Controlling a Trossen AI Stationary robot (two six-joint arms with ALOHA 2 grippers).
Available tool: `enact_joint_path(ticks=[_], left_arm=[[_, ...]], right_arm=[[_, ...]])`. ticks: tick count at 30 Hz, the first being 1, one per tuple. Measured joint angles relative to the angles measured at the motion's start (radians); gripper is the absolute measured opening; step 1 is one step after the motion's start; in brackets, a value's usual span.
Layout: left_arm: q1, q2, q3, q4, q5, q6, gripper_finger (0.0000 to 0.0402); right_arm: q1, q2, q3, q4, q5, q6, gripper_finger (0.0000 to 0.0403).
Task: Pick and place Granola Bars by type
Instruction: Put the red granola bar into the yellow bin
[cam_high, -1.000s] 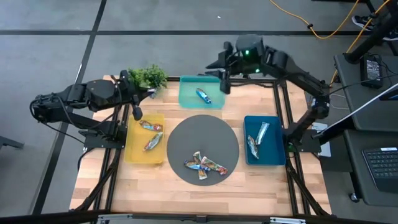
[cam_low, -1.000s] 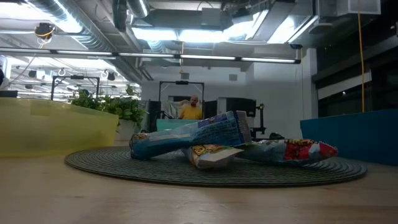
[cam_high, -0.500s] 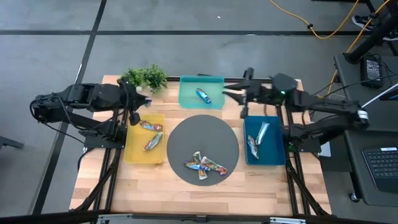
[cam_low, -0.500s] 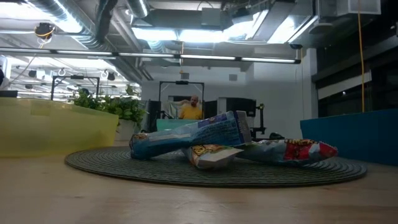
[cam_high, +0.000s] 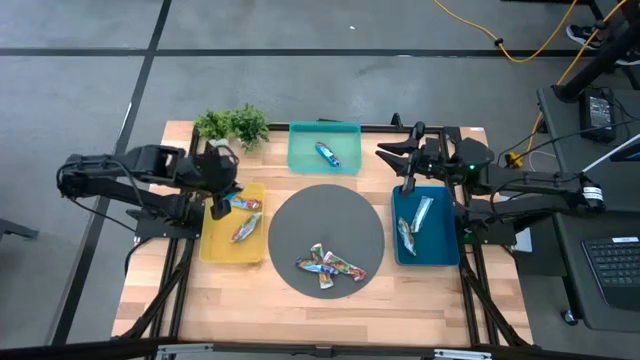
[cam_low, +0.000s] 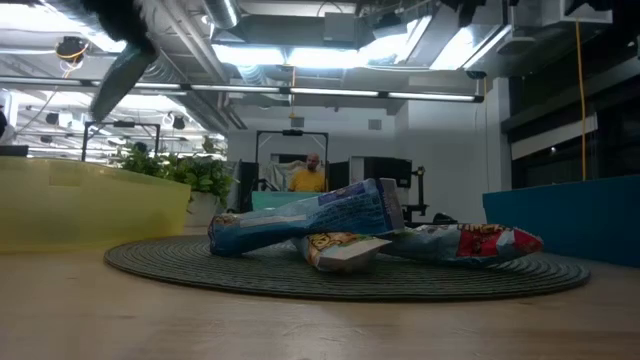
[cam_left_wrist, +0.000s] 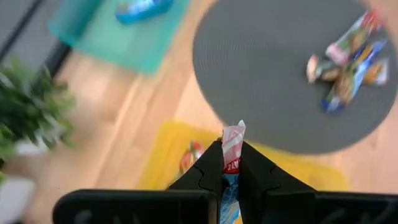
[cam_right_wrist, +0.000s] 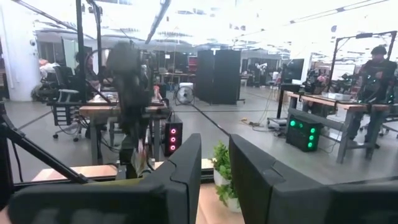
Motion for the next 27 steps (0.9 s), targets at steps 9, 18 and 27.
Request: enact_joint_path(ticks=[9, 18, 27], left_arm=[[-0.036, -0.001, -0.232, 0.014, -0.165, -0.206, 0.0017], [-0.099, 0.004, -0.382, 0.076, -0.268, -0.386, 0.0017], [-0.106, 0.06, -0.447, 0.156, -0.312, -0.497, 0.0017]], right_arm=[[0.0, 0.001, 0.0, 0.0, -0.028, 0.031, 0.0086], [0.005, 0.001, 0.0, -0.001, -0.056, 0.056, 0.0086], [0.005, 0.001, 0.0, -0.001, -0.055, 0.051, 0.0086]])
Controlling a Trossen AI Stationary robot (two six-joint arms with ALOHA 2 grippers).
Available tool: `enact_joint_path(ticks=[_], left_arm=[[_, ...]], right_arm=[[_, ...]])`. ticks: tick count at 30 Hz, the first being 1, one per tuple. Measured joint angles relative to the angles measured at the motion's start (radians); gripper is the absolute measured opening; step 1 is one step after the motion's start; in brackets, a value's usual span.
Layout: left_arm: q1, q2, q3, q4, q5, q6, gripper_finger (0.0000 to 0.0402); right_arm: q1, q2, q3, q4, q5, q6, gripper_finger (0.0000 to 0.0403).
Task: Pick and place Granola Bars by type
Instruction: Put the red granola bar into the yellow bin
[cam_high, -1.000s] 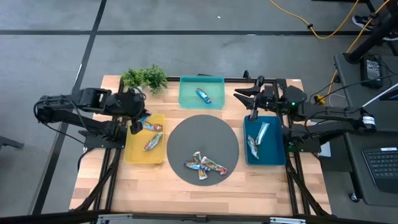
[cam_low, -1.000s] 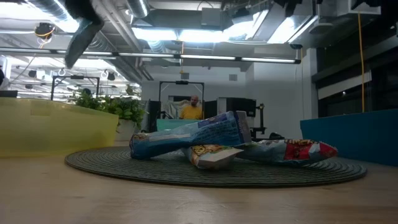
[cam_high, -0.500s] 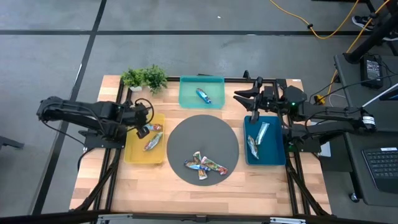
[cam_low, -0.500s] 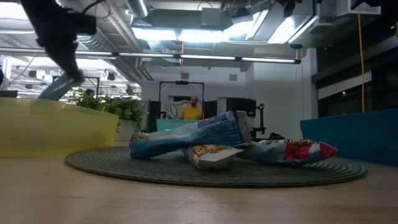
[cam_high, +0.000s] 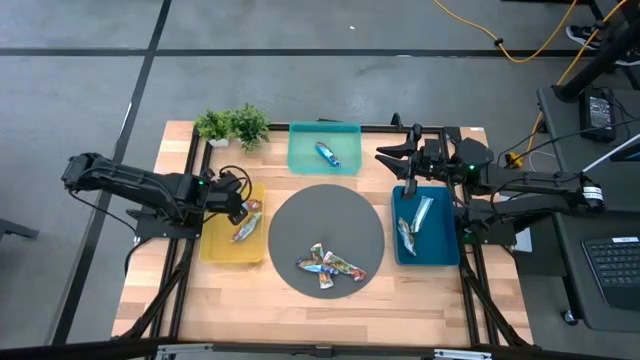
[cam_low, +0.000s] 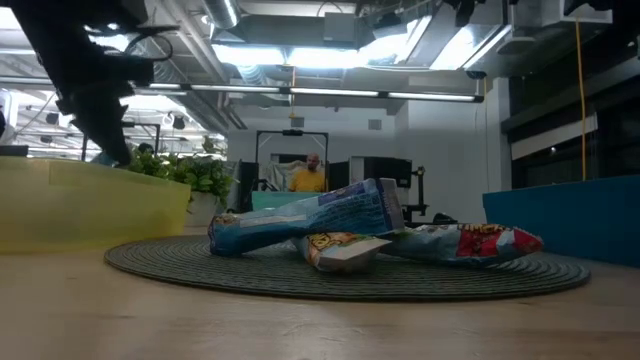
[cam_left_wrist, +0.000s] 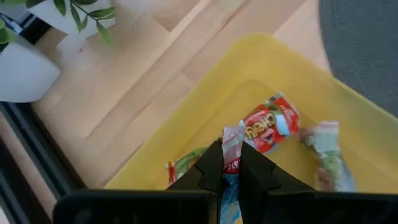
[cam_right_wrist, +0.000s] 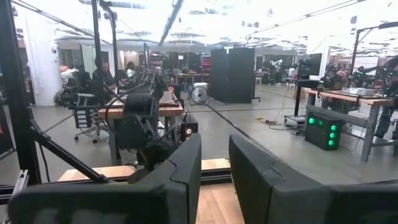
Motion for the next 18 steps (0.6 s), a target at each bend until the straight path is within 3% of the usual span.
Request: enact_joint_path(ticks=[11, 18], left_arm=[[0.002, 0.142, -0.017, 0.113, 0.029, 0.001, 0.0024], [0.002, 0.204, -0.017, 0.191, 0.077, 0.032, 0.0072]], right_arm=[[0.0, 0.0, 0.0, -0.002, 0.0, -0.003, 0.0086], [0.0, 0.0, 0.0, -0.002, -0.001, -0.003, 0.0086]])
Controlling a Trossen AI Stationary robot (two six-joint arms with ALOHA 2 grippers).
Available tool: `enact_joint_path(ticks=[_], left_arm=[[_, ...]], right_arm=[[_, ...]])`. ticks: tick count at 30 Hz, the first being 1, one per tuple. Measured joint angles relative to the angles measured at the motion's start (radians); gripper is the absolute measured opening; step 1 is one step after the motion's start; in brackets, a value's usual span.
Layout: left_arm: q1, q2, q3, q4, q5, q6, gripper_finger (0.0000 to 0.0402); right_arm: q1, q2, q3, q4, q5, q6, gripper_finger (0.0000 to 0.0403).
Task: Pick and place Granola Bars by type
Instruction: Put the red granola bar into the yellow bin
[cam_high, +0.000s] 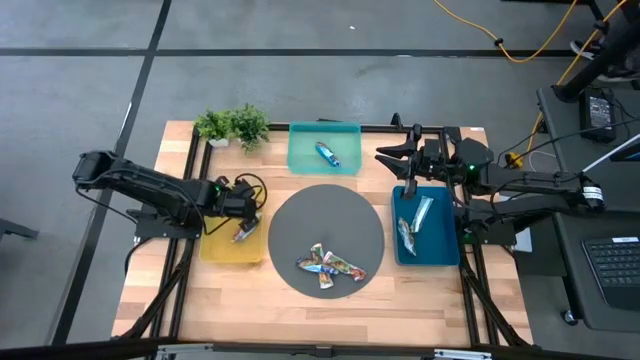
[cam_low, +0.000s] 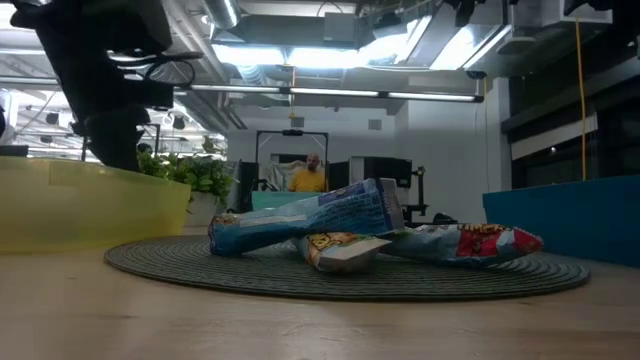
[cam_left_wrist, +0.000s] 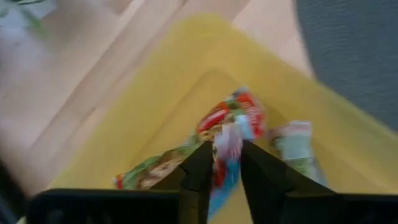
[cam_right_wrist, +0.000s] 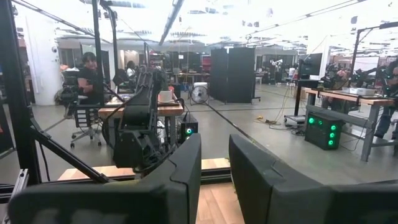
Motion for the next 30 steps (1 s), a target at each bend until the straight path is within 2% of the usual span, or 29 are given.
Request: enact_joint_path(ticks=[7, 12, 19, 25, 28, 30], left_arm=[[0.0, 0.002, 0.002, 0.096, 0.049, 0.045, 0.0162], [0.0, 0.001, 0.05, 0.109, 0.017, 0.069, 0.0212], [0.0, 0.001, 0.162, 0.109, -0.068, 0.187, 0.0218], [0.0, 0.001, 0.239, 0.108, -0.144, 0.271, 0.0215], [0.0, 0.001, 0.259, 0.107, -0.157, 0.302, 0.0214], [0.0, 0.001, 0.268, 0.104, -0.159, 0.312, 0.0214]], right_arm=[[0.0, 0.0, 0.0, -0.004, -0.001, -0.004, 0.0086], [0.0, 0.0, 0.0, -0.008, -0.001, -0.004, 0.0086], [0.0, 0.0, 0.0, -0.093, -0.005, -0.004, 0.0086], [0.03, 0.001, 0.001, -0.165, -0.104, -0.086, 0.0086], [0.092, 0.006, 0.037, -0.294, -0.082, -0.167, 0.0086], [0.155, 0.025, 0.091, -0.432, -0.004, -0.221, 0.0086]])
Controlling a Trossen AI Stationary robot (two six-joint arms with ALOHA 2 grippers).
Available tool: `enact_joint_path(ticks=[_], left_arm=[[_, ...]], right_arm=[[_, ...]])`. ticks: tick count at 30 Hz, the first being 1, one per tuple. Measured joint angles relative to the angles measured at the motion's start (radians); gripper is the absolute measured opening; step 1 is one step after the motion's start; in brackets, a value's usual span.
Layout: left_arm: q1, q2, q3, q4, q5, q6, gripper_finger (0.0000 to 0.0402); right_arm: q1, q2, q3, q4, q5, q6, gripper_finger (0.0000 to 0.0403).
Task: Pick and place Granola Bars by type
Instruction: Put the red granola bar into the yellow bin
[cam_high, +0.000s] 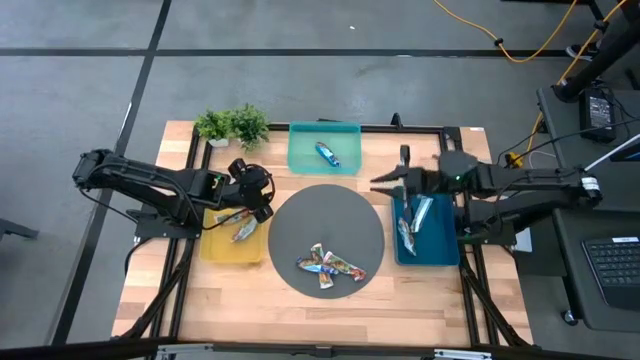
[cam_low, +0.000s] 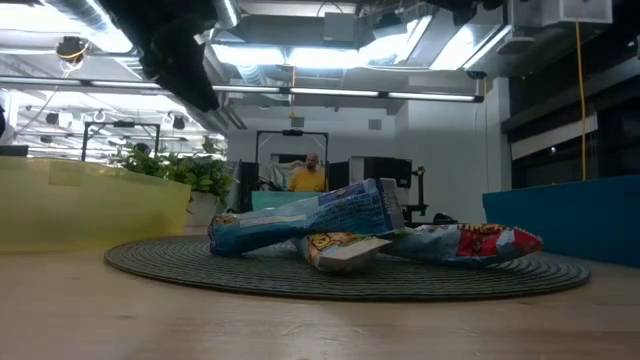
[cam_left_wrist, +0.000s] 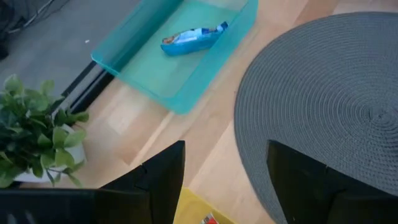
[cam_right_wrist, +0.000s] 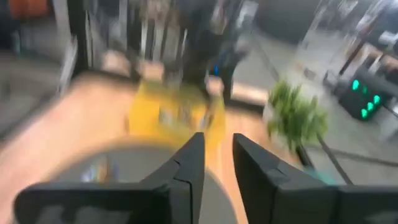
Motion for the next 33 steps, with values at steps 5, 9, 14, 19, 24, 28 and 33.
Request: enact_joint_path(ticks=[5, 9, 14, 19, 24, 28, 33], left_arm=[[0.0, -0.004, 0.002, -0.006, 0.0, 0.002, 0.0214], [0.0, -0.004, 0.002, -0.005, 0.0, 0.023, 0.0214], [0.0, -0.004, 0.002, -0.005, -0.004, 0.104, 0.0214], [0.0, -0.004, 0.002, -0.004, -0.009, 0.159, 0.0214], [0.0, -0.004, 0.002, -0.004, 0.005, 0.196, 0.0214], [0.0, -0.004, 0.002, -0.004, 0.034, 0.219, 0.0214], [0.0, -0.004, 0.002, -0.004, 0.059, 0.246, 0.0214]], right_arm=[[0.137, 0.102, 0.173, -0.381, 0.19, -0.026, 0.0086], [0.182, 0.191, 0.273, -0.522, 0.1, 0.084, 0.0086], [0.191, 0.27, 0.299, -0.49, -0.085, 0.303, 0.0086], [0.19, 0.333, 0.299, -0.477, -0.106, 0.438, 0.0086], [0.204, 0.401, 0.299, -0.477, -0.091, 0.54, 0.0088], [0.227, 0.465, 0.298, -0.478, -0.09, 0.598, 0.012], [0.259, 0.55, 0.298, -0.476, -0.09, 0.707, 0.0204]])
